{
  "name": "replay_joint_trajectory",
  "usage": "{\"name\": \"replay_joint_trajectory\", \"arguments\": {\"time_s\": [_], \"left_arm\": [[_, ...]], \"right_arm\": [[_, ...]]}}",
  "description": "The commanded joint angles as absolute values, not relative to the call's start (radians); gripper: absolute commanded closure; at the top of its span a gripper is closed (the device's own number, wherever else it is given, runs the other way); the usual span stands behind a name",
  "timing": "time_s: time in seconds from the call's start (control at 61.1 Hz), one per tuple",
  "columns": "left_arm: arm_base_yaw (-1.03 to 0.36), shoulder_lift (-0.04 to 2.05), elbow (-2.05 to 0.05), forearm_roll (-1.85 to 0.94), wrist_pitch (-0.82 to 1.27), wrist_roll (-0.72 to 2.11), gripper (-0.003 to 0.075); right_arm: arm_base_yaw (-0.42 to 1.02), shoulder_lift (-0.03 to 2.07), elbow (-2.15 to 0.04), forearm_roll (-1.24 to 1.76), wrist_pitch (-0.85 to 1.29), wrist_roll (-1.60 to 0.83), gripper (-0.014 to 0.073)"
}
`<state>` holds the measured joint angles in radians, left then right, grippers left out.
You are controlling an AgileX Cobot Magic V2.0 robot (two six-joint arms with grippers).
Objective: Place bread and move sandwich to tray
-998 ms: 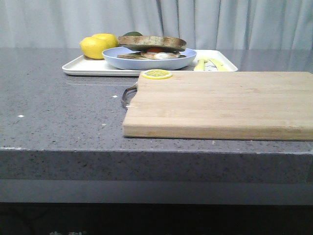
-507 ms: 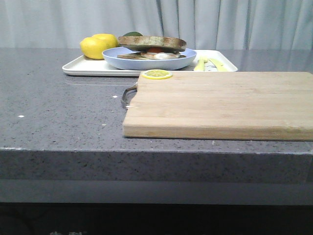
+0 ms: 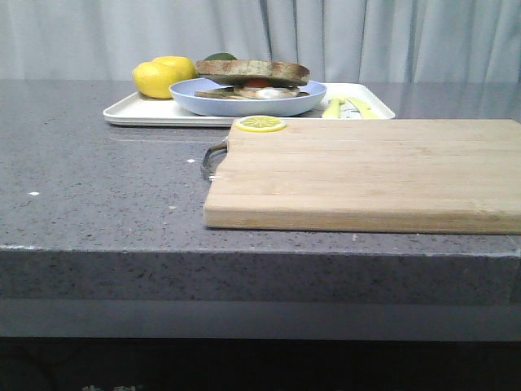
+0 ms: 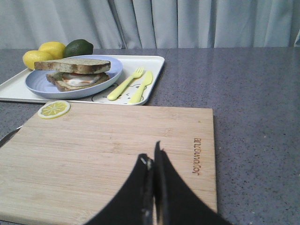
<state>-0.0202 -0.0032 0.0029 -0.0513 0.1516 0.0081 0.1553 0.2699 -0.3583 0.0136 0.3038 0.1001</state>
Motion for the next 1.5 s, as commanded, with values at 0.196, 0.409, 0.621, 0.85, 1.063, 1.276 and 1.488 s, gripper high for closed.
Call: {"name": "replay_joint_trajectory", "arguments": {"time_s": [0.196,0.409,0.621,0.85,1.063,1.276,1.488], "left_arm": [[-0.018,-0.027,0.006,-0.057,0.067,0.0,0.0741],[-0.018,-0.027,0.006,-0.057,0.067,0.0,0.0741],[-0.018,-0.027,0.006,-0.057,0.067,0.0,0.0741],[-0.018,-0.027,0.006,-0.057,0.067,0.0,0.0741],[-0.018,-0.027,0.006,-0.057,0.067,0.0,0.0741],[-0.018,-0.027,0.006,-0.057,0.067,0.0,0.0741],[-0.018,-0.025,0.006,-0.057,0.067,0.0,0.0741]], "right_arm": [[0.151,0.278,-0.384,0.012,0.226,0.101,0.0654],[0.151,0.278,-0.384,0.012,0.226,0.101,0.0654],[0.15,0.276,-0.361,0.012,0.191,0.095,0.0654],[0.059,0.186,-0.185,0.065,0.046,0.061,0.0654],[0.001,0.035,-0.01,0.072,0.053,0.061,0.0654],[0.001,-0.028,0.024,0.075,0.106,0.061,0.0654],[0.001,-0.028,0.024,0.075,0.11,0.061,0.0654]]}}
